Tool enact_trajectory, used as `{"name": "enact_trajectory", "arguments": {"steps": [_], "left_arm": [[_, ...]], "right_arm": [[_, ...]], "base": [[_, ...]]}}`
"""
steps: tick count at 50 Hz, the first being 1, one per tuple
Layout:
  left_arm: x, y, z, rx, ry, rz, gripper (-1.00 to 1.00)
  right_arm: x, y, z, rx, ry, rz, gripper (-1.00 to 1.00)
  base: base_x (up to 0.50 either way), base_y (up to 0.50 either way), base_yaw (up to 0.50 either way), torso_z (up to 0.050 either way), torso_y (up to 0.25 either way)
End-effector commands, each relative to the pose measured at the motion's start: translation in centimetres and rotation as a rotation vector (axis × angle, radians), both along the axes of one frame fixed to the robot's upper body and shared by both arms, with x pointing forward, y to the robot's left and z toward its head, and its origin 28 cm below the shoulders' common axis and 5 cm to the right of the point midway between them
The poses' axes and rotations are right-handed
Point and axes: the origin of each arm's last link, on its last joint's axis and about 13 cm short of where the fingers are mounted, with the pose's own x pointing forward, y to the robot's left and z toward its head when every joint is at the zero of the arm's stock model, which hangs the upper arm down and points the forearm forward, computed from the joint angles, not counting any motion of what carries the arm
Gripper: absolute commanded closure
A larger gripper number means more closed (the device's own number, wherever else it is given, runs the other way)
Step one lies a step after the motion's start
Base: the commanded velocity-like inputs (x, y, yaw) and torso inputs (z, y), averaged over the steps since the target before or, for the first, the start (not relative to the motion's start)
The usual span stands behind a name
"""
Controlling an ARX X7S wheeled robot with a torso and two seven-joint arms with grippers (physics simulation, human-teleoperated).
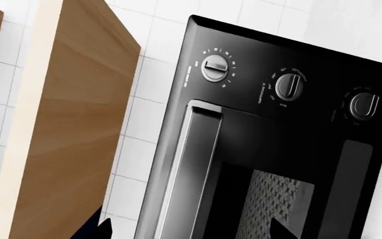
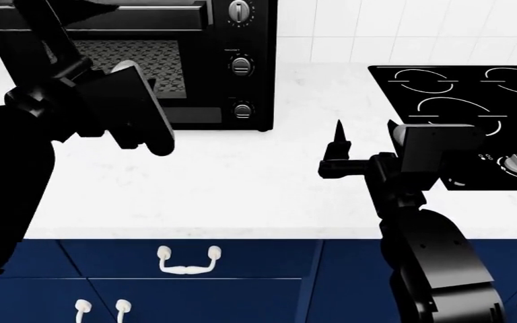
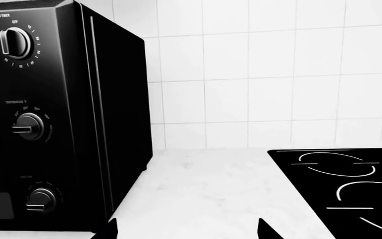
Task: Open the toaster oven door.
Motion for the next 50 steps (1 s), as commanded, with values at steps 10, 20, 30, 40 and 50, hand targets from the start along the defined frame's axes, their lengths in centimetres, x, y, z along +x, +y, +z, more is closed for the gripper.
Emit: {"name": "enact_trajectory", "arguments": {"steps": [10, 20, 30, 40, 50], "left_arm": [[4.6, 0.6, 2.7, 0.174, 0.035, 0.053, -1.00], [7.5, -0.4, 2.8, 0.241, 0.041, 0.070, -1.00], [9.2, -0.8, 2.9, 0.305, 0.057, 0.096, -1.00], [10.8, -1.0, 3.0, 0.318, 0.065, 0.116, -1.00], [12.0, -1.1, 2.6, 0.325, 0.076, 0.124, -1.00]], "right_arm": [[0.2, 0.0, 0.1, 0.006, -0.005, 0.002, -1.00], [0.2, -0.3, 0.2, 0.011, -0.007, -0.004, -1.00], [0.3, -0.5, 0.3, 0.013, -0.007, -0.009, -1.00], [0.6, -0.7, 0.4, 0.013, -0.007, -0.017, -1.00], [0.7, -0.8, 0.5, 0.013, -0.006, -0.023, -1.00]], "base": [[0.00, 0.00, 0.00, 0.000, 0.000], [0.00, 0.00, 0.00, 0.000, 0.000], [0.00, 0.00, 0.00, 0.000, 0.000], [0.00, 0.00, 0.00, 0.000, 0.000], [0.00, 0.00, 0.00, 0.000, 0.000]]}}
